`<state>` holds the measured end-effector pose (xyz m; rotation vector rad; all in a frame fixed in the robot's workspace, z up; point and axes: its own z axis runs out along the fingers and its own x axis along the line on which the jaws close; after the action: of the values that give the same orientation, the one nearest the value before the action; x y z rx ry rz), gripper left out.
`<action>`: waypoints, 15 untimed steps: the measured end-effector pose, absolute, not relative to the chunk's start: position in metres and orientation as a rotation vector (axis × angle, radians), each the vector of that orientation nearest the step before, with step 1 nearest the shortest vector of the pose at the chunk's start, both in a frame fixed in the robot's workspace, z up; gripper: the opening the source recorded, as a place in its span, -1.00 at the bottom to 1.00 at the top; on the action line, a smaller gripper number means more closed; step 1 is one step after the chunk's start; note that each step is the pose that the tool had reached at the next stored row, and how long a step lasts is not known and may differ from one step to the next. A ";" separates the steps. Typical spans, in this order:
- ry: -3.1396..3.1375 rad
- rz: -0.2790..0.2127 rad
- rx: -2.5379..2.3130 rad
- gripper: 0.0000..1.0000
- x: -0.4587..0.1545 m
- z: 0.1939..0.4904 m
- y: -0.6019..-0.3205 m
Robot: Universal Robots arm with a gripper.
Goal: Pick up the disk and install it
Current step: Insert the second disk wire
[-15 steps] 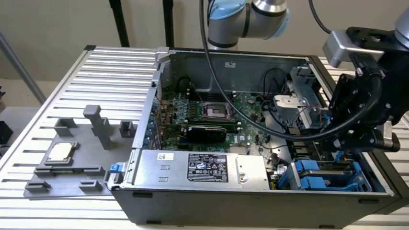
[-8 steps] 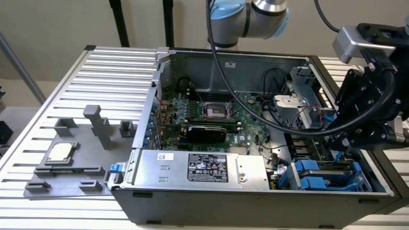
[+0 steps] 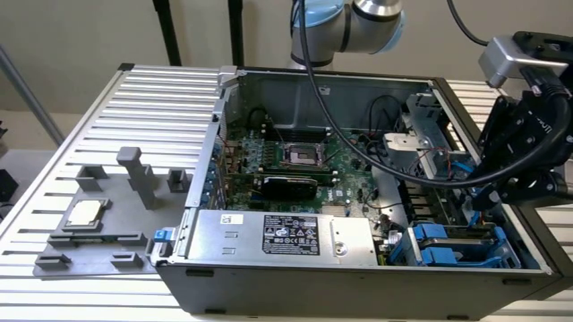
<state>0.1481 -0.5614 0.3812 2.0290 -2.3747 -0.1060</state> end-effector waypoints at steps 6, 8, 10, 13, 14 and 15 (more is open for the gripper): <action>-2.366 -0.083 2.021 -0.23 0.148 0.374 -0.561; -2.364 -0.076 2.018 -0.23 0.148 0.374 -0.560; -2.360 -0.067 2.015 -0.23 0.149 0.374 -0.559; -2.356 -0.054 2.010 -0.40 0.149 0.374 -0.557; -2.354 -0.051 2.009 -0.40 0.150 0.374 -0.557; -2.353 -0.048 2.008 -0.54 0.150 0.373 -0.557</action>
<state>0.1498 -0.5571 0.3734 2.0079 -2.3531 -0.0479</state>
